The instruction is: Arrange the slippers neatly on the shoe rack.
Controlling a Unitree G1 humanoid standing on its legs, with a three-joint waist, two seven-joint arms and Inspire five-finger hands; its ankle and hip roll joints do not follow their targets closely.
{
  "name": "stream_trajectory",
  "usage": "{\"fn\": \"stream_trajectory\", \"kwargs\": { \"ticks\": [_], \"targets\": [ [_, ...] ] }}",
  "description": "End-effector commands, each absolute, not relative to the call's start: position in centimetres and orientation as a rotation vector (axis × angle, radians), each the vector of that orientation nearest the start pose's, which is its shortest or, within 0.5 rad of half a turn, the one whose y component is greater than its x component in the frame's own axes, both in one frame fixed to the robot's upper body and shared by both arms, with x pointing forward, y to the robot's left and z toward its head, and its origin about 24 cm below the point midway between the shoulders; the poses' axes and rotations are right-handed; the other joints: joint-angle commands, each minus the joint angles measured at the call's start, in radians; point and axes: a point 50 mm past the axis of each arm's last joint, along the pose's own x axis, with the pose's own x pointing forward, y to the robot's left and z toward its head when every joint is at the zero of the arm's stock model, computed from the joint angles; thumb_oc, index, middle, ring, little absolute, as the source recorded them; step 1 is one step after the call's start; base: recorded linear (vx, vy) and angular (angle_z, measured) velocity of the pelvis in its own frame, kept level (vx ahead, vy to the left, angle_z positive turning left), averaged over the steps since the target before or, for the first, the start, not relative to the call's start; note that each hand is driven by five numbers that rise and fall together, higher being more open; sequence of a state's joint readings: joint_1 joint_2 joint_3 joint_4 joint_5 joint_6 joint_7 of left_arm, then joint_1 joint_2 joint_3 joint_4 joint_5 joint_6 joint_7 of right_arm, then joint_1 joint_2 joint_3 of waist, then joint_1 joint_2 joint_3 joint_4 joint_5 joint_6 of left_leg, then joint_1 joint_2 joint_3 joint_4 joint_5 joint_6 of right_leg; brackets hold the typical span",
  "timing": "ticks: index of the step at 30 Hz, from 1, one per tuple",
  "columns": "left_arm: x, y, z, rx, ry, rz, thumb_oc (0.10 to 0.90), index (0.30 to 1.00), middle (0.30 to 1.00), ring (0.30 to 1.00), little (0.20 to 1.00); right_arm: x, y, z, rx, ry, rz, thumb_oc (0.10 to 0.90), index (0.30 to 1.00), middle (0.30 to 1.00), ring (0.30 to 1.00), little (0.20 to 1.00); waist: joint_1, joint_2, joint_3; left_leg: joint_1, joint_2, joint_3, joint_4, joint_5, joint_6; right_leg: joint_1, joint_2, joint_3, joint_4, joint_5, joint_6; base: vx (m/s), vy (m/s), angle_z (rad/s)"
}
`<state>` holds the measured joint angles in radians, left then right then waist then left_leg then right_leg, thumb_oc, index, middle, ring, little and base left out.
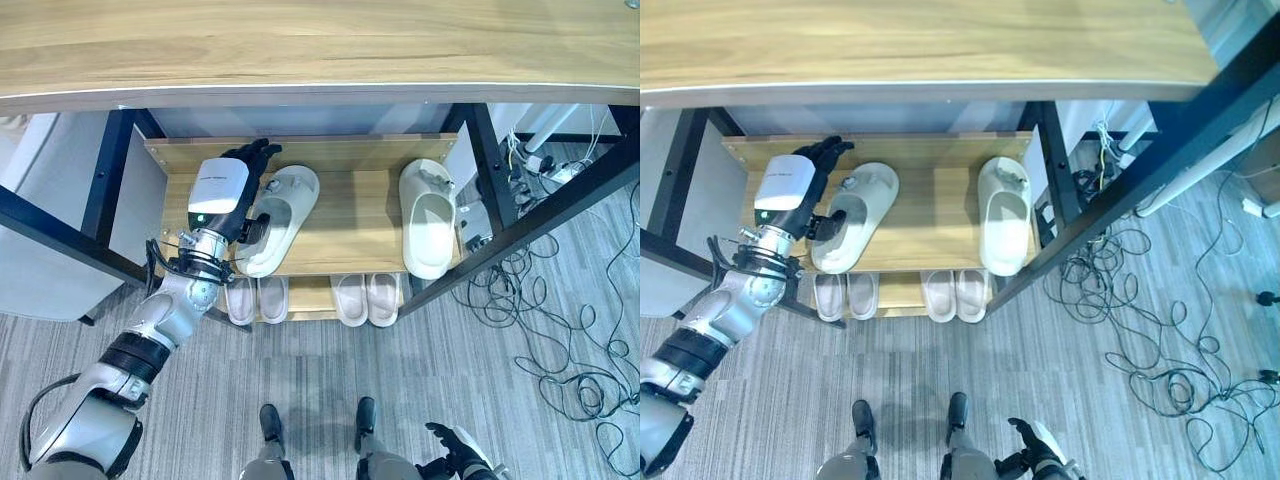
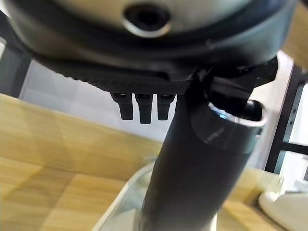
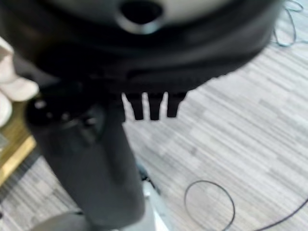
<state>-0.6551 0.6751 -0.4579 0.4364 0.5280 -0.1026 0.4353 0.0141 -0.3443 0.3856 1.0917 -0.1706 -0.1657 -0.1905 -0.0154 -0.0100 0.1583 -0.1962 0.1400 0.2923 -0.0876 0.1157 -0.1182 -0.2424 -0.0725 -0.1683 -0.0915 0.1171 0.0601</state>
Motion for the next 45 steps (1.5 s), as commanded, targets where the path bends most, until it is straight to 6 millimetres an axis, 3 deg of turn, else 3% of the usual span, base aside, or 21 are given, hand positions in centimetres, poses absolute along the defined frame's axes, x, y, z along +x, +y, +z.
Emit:
{"fn": "stream_trajectory", "kwargs": {
  "ticks": [1,12,16,18,22,29,35,45],
  "targets": [
    [36.7,18.2,20.6,1.154,-0.696,0.262,0.400,0.300,0.300,0.300,0.300,10.6,-24.7,-14.3,-0.732,0.939,0.128,0.800,0.900,0.900,0.900,0.900,0.008,0.014,-0.072,-0.087,-0.042,-0.001,0.000,0.012,-0.001,-0.150,-0.015,-0.044,0.096,0.009,0.111,0.00,-0.011,-0.06],
    [37.3,16.5,19.5,1.131,-0.665,0.187,0.400,0.300,0.300,0.300,0.300,10.3,-24.9,-14.3,-0.721,0.946,0.102,0.800,0.900,0.900,0.900,0.900,-0.001,0.026,-0.069,-0.085,-0.045,0.013,0.000,0.011,0.001,-0.160,-0.014,-0.030,0.101,0.008,0.112,0.01,-0.004,-0.05],
    [36.8,15.7,18.3,1.026,-0.647,0.169,0.400,0.300,0.300,0.300,0.300,10.3,-24.8,-14.4,-0.720,0.949,0.092,0.800,0.900,0.900,0.900,0.900,0.001,0.028,-0.073,-0.078,-0.047,0.014,0.000,0.011,0.003,-0.156,-0.012,-0.027,0.100,0.008,0.107,0.00,0.000,0.00],
    [36.2,15.0,17.4,0.889,-0.632,0.166,0.400,0.300,0.300,0.300,0.300,10.3,-24.7,-14.4,-0.714,0.948,0.078,0.800,0.900,0.900,0.900,0.900,0.002,0.030,-0.075,-0.063,-0.046,0.013,0.000,0.004,0.001,-0.143,-0.010,-0.027,0.100,0.001,0.106,0.00,0.000,0.00],
    [35.7,14.1,17.6,0.798,-0.651,0.164,0.400,0.300,0.300,0.300,0.300,10.6,-24.7,-14.3,-0.720,0.934,0.071,0.800,0.900,0.900,0.900,0.900,-0.002,0.031,-0.080,-0.057,-0.047,0.014,0.000,0.006,0.001,-0.136,-0.008,-0.027,0.098,0.002,0.103,0.00,-0.012,-0.03],
    [36.0,12.4,19.9,0.661,-0.709,0.175,0.400,0.300,0.300,0.300,0.300,11.0,-25.4,-13.8,-0.748,0.918,0.058,0.800,0.900,0.900,0.900,0.900,-0.019,0.044,-0.070,-0.042,-0.042,0.025,0.000,0.004,-0.001,-0.133,-0.007,-0.017,0.099,0.005,0.105,-0.01,-0.017,-0.06],
    [37.3,11.5,21.4,0.687,-0.719,0.200,0.400,0.300,0.300,0.300,0.300,10.5,-26.2,-13.8,-0.768,0.938,0.056,0.800,0.900,0.900,0.900,0.900,-0.038,0.067,-0.060,-0.031,-0.038,0.044,0.000,0.002,-0.004,-0.138,-0.003,0.001,0.105,-0.001,0.108,0.00,-0.010,-0.07],
    [39.0,11.8,22.3,0.778,-0.673,0.237,0.400,0.300,0.300,0.300,0.300,10.0,-26.6,-13.9,-0.764,0.956,0.049,0.800,0.900,0.900,0.900,0.900,-0.056,0.076,-0.054,-0.041,-0.029,0.058,0.000,0.010,-0.009,-0.165,0.006,0.014,0.113,-0.001,0.107,0.01,-0.021,-0.13]
  ]
}}
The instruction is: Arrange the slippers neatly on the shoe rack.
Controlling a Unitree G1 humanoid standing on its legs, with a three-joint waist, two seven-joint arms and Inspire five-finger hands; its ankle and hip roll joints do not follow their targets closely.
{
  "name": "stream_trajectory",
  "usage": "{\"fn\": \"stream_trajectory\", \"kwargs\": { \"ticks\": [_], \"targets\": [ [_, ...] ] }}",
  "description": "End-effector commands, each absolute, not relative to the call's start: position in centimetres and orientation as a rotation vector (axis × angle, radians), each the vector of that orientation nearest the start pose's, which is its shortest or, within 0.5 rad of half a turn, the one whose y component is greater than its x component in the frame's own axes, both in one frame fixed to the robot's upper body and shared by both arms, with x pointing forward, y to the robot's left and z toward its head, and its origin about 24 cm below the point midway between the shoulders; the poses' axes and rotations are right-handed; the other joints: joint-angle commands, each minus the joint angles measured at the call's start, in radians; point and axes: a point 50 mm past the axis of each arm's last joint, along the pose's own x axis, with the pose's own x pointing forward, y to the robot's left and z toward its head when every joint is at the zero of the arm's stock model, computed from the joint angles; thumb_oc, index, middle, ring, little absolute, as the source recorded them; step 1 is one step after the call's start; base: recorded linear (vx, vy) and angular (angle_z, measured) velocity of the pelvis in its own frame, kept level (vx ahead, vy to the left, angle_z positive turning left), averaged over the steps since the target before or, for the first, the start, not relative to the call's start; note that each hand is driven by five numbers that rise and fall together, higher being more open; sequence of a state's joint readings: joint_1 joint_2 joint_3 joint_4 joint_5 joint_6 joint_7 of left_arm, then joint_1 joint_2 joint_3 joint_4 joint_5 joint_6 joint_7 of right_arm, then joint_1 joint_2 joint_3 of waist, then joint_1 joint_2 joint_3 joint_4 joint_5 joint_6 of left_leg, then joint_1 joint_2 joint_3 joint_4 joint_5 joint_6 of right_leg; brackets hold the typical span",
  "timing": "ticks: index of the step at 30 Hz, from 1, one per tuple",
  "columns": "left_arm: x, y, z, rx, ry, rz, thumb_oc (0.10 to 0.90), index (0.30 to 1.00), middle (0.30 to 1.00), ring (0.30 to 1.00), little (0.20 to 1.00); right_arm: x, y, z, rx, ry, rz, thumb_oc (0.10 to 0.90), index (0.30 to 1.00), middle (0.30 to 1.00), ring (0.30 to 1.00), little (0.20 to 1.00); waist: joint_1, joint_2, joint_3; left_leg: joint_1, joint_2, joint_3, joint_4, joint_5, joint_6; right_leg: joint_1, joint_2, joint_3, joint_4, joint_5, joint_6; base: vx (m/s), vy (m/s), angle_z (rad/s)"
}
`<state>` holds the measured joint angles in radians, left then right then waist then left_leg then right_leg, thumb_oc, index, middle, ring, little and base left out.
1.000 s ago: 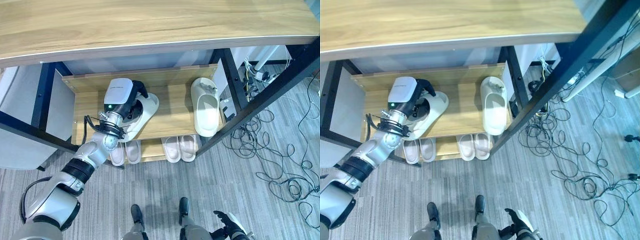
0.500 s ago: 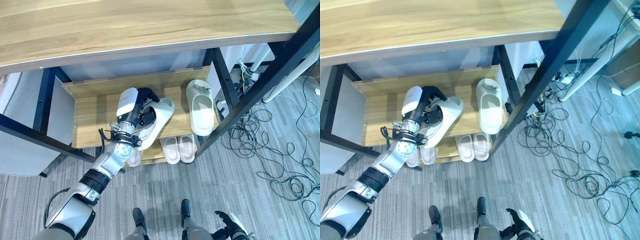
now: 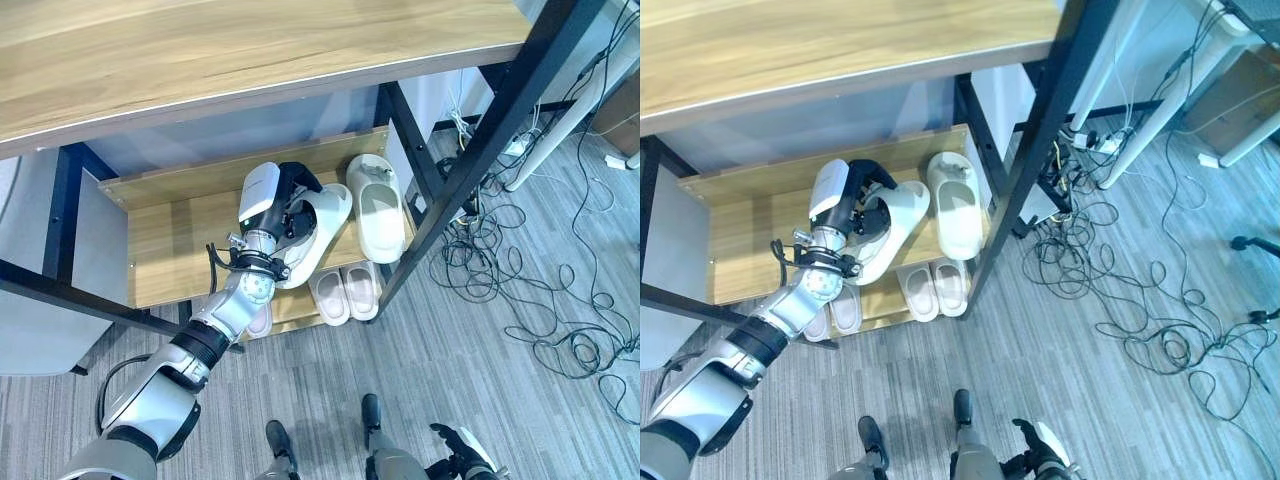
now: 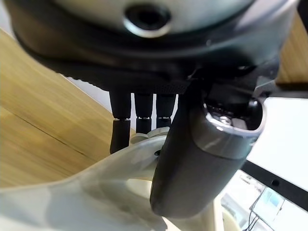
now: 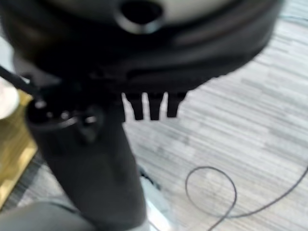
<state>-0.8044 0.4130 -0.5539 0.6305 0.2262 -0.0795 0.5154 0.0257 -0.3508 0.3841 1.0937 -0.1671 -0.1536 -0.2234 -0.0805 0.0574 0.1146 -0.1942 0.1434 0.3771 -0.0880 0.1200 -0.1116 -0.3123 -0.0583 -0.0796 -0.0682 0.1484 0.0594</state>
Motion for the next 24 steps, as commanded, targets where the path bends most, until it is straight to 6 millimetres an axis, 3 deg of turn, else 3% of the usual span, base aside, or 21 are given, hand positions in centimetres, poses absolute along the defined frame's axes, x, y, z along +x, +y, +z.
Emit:
{"fn": "stream_trajectory", "kwargs": {
  "ticks": [1,9,10,11,12,18,24],
  "targets": [
    [39.2,11.9,22.4,0.788,-0.668,0.244,0.400,0.300,0.300,0.300,0.300,10.0,-26.6,-13.8,-0.763,0.954,0.046,0.800,0.900,0.900,0.900,0.900,0.006,0.009,-0.009,-0.046,-0.032,-0.026,0.001,0.007,-0.016,-0.098,-0.008,-0.074,0.091,-0.032,0.108,0.00,0.000,0.00],
    [40.1,12.6,23.5,0.827,-0.647,0.274,0.400,0.300,0.300,0.300,0.300,9.4,-26.5,-14.1,-0.752,0.976,0.048,0.800,0.900,0.900,0.900,0.900,-0.002,0.008,-0.013,-0.056,-0.028,-0.027,0.001,0.010,-0.020,-0.112,-0.007,-0.076,0.095,-0.029,0.108,0.00,-0.011,-0.01],
    [40.3,12.4,23.9,0.825,-0.645,0.273,0.515,0.472,0.472,0.472,0.472,9.3,-26.4,-14.2,-0.749,0.979,0.056,0.800,0.900,0.900,0.900,0.900,-0.005,0.006,-0.016,-0.059,-0.028,-0.030,0.001,0.010,-0.021,-0.114,-0.006,-0.080,0.094,-0.027,0.108,0.00,0.000,0.00],
    [40.3,12.3,24.1,0.823,-0.646,0.273,0.565,0.547,0.547,0.547,0.547,9.3,-26.3,-14.2,-0.749,0.980,0.058,0.800,0.900,0.900,0.900,0.900,-0.006,0.005,-0.017,-0.060,-0.028,-0.031,0.001,0.010,-0.021,-0.115,-0.006,-0.082,0.094,-0.027,0.108,0.00,0.000,0.00],
    [40.4,12.2,24.4,0.822,-0.652,0.274,0.778,0.867,0.867,0.867,0.867,9.3,-26.3,-14.2,-0.747,0.979,0.061,0.800,0.900,0.900,0.900,0.900,-0.006,0.005,-0.018,-0.060,-0.028,-0.032,0.001,0.010,-0.021,-0.115,-0.005,-0.084,0.094,-0.027,0.108,0.00,0.000,0.00],
    [40.4,11.3,25.3,0.828,-0.684,0.261,0.800,0.900,0.900,0.900,0.900,9.3,-26.3,-14.2,-0.746,0.975,0.060,0.800,0.900,0.900,0.900,0.900,-0.010,0.007,-0.026,-0.063,-0.028,-0.038,0.001,0.009,-0.023,-0.119,-0.005,-0.091,0.094,-0.027,0.107,0.00,0.000,0.00],
    [40.2,10.4,24.4,0.810,-0.676,0.222,0.800,0.900,0.900,0.900,0.900,9.2,-26.2,-14.2,-0.744,0.971,0.058,0.800,0.900,0.900,0.900,0.900,-0.008,0.010,-0.031,-0.060,-0.029,-0.044,0.001,0.007,-0.022,-0.112,-0.006,-0.100,0.093,-0.029,0.106,0.00,0.000,0.00]
  ]
}}
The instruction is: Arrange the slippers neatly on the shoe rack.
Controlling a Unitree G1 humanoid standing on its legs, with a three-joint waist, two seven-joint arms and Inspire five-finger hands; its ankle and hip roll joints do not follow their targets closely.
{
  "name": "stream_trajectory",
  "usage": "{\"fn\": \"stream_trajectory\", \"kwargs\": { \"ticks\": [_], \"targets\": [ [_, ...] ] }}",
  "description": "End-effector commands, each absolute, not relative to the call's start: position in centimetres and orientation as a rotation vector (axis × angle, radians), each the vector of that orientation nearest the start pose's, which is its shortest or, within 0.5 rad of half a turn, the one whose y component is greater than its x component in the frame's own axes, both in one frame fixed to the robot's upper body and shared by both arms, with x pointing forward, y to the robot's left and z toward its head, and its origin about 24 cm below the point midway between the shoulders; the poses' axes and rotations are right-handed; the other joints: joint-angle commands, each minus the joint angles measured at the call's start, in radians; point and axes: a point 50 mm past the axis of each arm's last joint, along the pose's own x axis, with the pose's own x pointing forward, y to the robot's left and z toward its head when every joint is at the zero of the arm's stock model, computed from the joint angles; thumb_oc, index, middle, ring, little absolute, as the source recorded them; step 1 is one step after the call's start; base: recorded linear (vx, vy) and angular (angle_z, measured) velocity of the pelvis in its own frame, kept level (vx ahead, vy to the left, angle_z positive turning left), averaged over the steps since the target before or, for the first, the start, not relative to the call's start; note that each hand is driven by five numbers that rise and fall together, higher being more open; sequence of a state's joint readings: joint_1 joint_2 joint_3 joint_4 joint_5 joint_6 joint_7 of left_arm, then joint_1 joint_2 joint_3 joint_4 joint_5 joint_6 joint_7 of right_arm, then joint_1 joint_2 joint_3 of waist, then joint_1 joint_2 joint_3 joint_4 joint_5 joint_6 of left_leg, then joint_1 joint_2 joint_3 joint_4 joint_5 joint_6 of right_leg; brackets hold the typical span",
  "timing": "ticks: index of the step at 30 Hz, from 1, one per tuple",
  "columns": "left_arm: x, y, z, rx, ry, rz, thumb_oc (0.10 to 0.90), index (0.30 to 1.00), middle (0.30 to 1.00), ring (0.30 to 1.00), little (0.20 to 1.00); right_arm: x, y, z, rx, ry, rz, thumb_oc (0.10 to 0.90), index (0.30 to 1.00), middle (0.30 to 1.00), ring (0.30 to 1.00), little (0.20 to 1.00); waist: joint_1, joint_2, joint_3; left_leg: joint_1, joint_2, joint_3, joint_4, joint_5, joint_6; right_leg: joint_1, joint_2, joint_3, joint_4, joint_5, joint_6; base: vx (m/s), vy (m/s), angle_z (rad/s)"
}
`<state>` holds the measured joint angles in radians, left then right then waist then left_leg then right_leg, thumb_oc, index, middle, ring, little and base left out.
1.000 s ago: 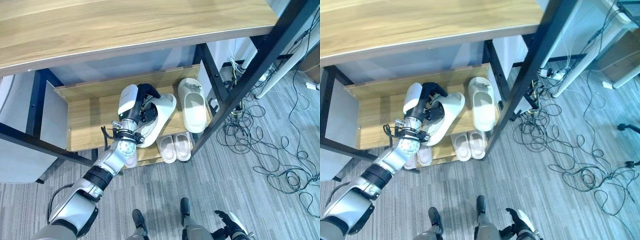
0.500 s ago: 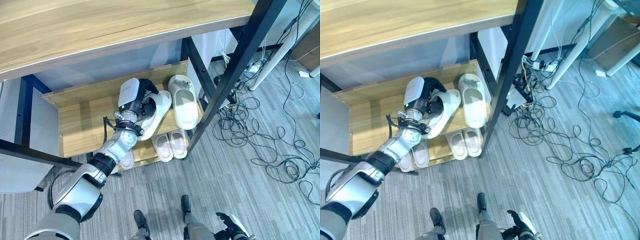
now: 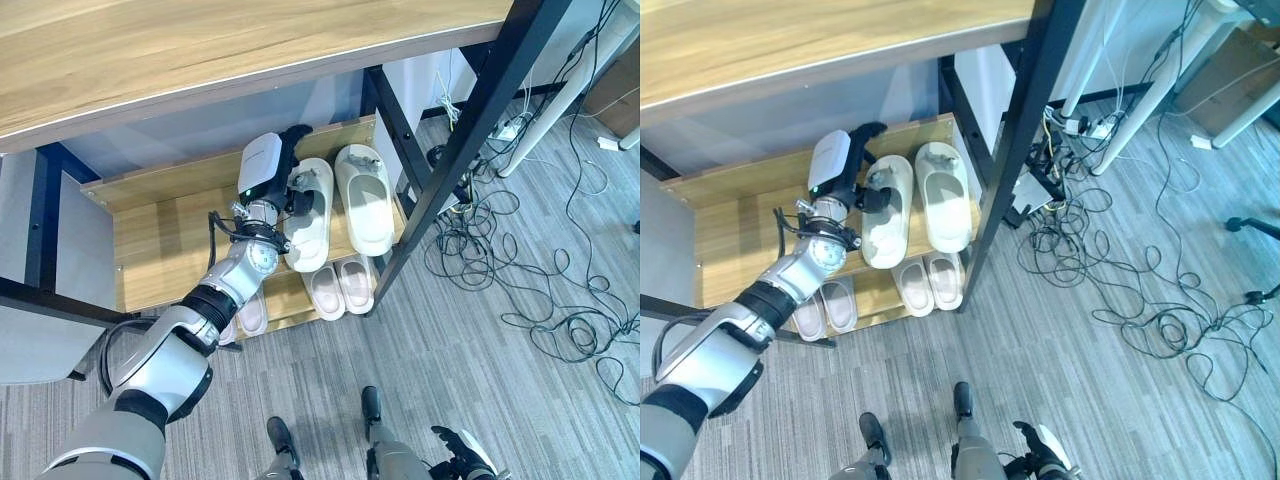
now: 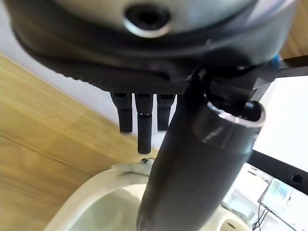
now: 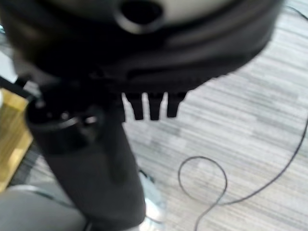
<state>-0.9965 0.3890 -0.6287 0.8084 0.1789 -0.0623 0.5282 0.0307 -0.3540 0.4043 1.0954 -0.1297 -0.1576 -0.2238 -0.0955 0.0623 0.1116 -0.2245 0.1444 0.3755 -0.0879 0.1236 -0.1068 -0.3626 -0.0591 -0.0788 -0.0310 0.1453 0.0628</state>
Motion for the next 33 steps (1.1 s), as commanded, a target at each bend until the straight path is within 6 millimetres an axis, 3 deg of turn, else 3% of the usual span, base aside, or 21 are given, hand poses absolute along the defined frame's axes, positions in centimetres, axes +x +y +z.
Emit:
{"fn": "stream_trajectory", "kwargs": {
  "ticks": [1,21,33],
  "targets": [
    [40.2,10.2,24.2,0.807,-0.673,0.213,0.800,0.900,0.900,0.900,0.900,9.2,-26.2,-14.2,-0.744,0.972,0.056,0.800,0.900,0.900,0.900,0.900,0.008,0.005,-0.028,-0.029,-0.030,-0.043,0.001,0.004,-0.027,-0.059,-0.005,-0.101,0.055,-0.026,0.102,-0.02,-0.003,0.03],
    [38.7,9.0,20.4,0.858,-0.671,0.108,0.800,0.900,0.900,0.900,0.900,9.1,-25.8,-14.4,-0.721,0.975,0.042,0.800,0.900,0.900,0.900,0.900,0.034,-0.019,-0.004,-0.033,-0.029,-0.066,0.001,0.011,-0.022,-0.045,-0.011,-0.126,0.054,-0.024,0.099,-0.02,-0.005,0.04],
    [36.5,11.2,20.4,0.753,-0.741,0.144,0.800,0.900,0.900,0.900,0.900,9.2,-25.4,-14.5,-0.707,0.971,0.028,0.800,0.900,0.900,0.900,0.900,0.057,-0.032,0.002,-0.025,-0.034,-0.074,0.001,0.010,-0.021,-0.028,-0.016,-0.142,0.051,-0.022,0.099,-0.02,0.001,0.05]
  ]
}}
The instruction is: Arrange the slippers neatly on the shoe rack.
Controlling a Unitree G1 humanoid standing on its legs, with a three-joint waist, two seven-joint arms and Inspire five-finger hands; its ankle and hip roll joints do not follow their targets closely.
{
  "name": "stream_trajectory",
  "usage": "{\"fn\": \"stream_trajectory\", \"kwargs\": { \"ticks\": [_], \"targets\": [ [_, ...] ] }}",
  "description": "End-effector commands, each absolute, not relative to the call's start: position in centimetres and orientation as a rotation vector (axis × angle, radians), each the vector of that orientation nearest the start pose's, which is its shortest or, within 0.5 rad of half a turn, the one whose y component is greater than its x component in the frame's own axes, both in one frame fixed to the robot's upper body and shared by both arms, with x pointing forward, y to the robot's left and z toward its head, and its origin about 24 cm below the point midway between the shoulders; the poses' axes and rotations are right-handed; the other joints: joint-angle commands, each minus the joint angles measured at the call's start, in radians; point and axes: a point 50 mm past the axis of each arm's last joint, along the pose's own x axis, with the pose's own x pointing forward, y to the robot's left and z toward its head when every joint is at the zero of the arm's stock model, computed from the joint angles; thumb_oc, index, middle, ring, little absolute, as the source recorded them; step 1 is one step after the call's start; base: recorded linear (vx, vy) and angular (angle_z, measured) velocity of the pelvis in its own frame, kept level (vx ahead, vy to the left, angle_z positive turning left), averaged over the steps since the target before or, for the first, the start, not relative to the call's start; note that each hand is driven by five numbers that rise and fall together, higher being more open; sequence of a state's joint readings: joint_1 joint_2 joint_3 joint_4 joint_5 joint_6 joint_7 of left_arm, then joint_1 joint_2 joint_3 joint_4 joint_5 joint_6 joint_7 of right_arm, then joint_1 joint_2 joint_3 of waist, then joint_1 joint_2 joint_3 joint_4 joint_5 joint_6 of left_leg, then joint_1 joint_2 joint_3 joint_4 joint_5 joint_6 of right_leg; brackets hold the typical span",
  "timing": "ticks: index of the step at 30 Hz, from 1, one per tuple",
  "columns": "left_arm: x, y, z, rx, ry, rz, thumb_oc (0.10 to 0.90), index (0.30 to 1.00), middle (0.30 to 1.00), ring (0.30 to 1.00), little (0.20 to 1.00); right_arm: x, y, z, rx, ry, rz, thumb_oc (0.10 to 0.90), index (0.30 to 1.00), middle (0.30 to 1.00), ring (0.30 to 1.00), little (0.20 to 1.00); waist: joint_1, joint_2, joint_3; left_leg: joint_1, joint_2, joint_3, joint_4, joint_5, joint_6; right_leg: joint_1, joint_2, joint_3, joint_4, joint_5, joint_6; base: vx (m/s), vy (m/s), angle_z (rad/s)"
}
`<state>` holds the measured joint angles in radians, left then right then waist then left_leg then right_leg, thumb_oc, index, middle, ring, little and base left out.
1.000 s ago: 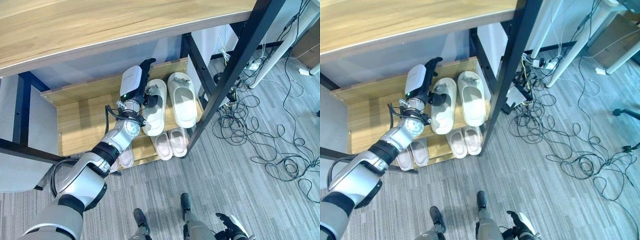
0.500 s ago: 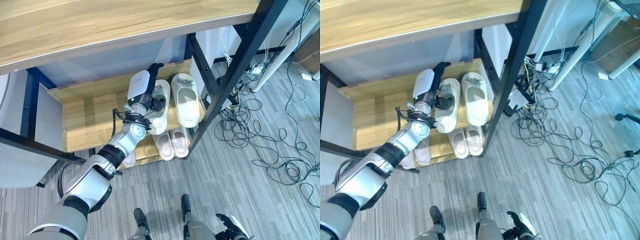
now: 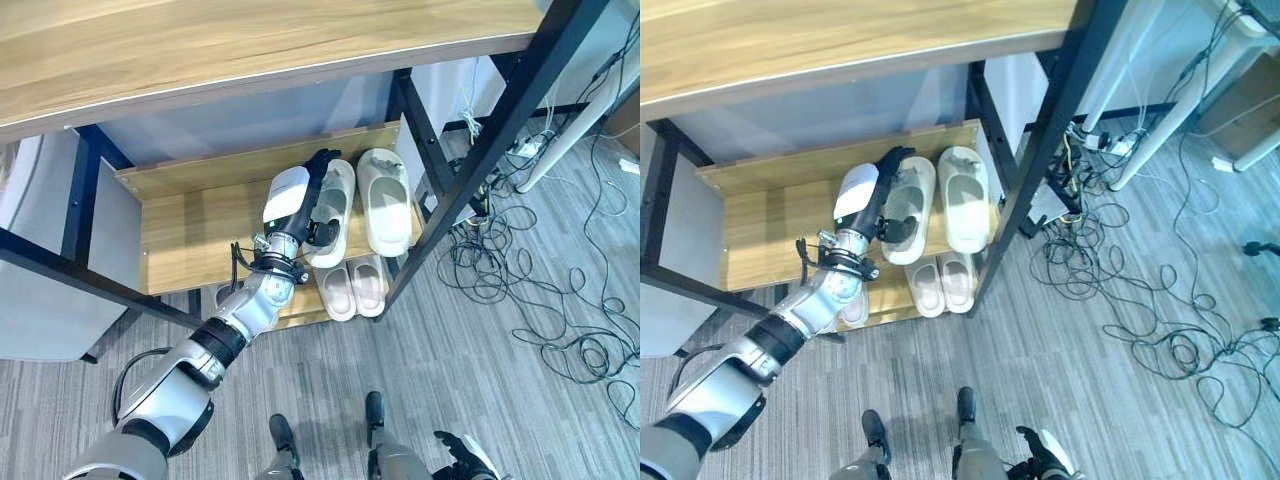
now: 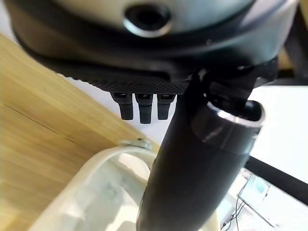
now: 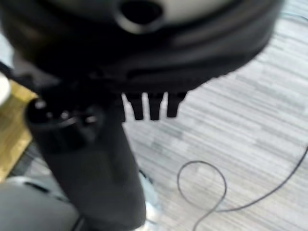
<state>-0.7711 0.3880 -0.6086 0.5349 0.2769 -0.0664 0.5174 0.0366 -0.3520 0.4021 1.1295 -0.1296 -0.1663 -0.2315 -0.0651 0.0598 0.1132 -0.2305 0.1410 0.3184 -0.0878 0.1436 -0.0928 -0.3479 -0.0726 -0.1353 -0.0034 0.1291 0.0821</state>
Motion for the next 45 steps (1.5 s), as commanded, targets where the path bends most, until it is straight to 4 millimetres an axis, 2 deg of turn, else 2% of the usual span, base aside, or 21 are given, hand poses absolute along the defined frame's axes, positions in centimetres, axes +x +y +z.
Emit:
{"fn": "stream_trajectory", "kwargs": {
  "ticks": [1,2,8,10,16,22,34,45],
  "targets": [
    [36.3,11.6,20.2,0.724,-0.728,0.150,0.800,0.900,0.900,0.900,0.900,9.2,-25.3,-14.5,-0.707,0.971,0.028,0.800,0.900,0.900,0.900,0.900,0.029,-0.031,0.000,-0.017,-0.030,-0.018,0.001,-0.010,-0.035,-0.039,-0.003,-0.087,0.022,-0.005,0.080,0.00,0.000,0.00],
    [36.1,12.4,19.7,0.650,-0.696,0.159,0.800,0.900,0.900,0.900,0.900,9.1,-25.3,-14.6,-0.708,0.978,0.027,0.800,0.900,0.900,0.900,0.900,0.034,-0.031,-0.002,-0.011,-0.031,-0.019,0.001,-0.012,-0.035,-0.034,-0.002,-0.090,0.024,-0.009,0.079,0.00,0.000,0.00],
    [35.7,13.6,17.8,0.476,-0.590,0.151,0.800,0.900,0.900,0.900,0.900,9.0,-25.5,-14.5,-0.721,0.984,0.033,0.800,0.900,0.900,0.900,0.900,0.038,-0.036,-0.012,-0.009,-0.033,-0.019,0.001,-0.009,-0.034,-0.030,-0.004,-0.095,0.024,-0.004,0.076,0.00,0.004,0.02],
    [35.4,13.7,16.5,0.308,-0.521,0.124,0.800,0.900,0.900,0.900,0.900,9.0,-25.5,-14.5,-0.725,0.987,0.033,0.800,0.900,0.900,0.900,0.900,0.039,-0.037,-0.012,-0.004,-0.033,-0.020,0.001,-0.011,-0.033,-0.025,-0.004,-0.097,0.026,-0.007,0.076,-0.01,0.012,0.06],
    [34.9,13.8,15.1,0.197,-0.459,0.076,0.800,0.900,0.900,0.900,0.900,9.0,-25.6,-14.4,-0.734,0.988,0.032,0.800,0.900,0.900,0.900,0.900,0.042,-0.038,-0.017,0.001,-0.033,-0.022,0.001,-0.012,-0.032,-0.021,-0.004,-0.100,0.026,-0.006,0.075,0.00,0.011,0.04],
    [34.2,12.9,14.2,0.225,-0.441,0.011,0.800,0.900,0.900,0.900,0.900,8.5,-25.5,-14.7,-0.734,1.011,0.034,0.800,0.900,0.900,0.900,0.900,0.050,-0.041,-0.024,0.008,-0.034,-0.025,0.001,-0.012,-0.032,-0.008,-0.004,-0.102,0.026,-0.011,0.075,0.01,0.007,0.04],
    [32.4,9.6,12.4,0.210,-0.415,-0.147,0.800,0.900,0.900,0.900,0.900,9.6,-24.6,-14.7,-0.721,0.988,0.037,0.800,0.900,0.900,0.900,0.900,0.063,-0.039,-0.017,0.021,-0.039,-0.026,0.001,-0.012,-0.029,0.006,-0.006,-0.105,0.023,-0.011,0.072,0.00,0.000,0.00],
    [31.8,7.7,11.1,0.203,-0.369,-0.232,0.800,0.900,0.900,0.900,0.900,9.7,-24.5,-14.8,-0.730,0.989,0.035,0.800,0.900,0.900,0.900,0.900,0.060,-0.039,-0.002,0.022,-0.036,-0.023,0.001,-0.009,-0.027,0.001,-0.005,-0.100,0.026,-0.008,0.072,0.00,0.000,0.00]
  ]
}}
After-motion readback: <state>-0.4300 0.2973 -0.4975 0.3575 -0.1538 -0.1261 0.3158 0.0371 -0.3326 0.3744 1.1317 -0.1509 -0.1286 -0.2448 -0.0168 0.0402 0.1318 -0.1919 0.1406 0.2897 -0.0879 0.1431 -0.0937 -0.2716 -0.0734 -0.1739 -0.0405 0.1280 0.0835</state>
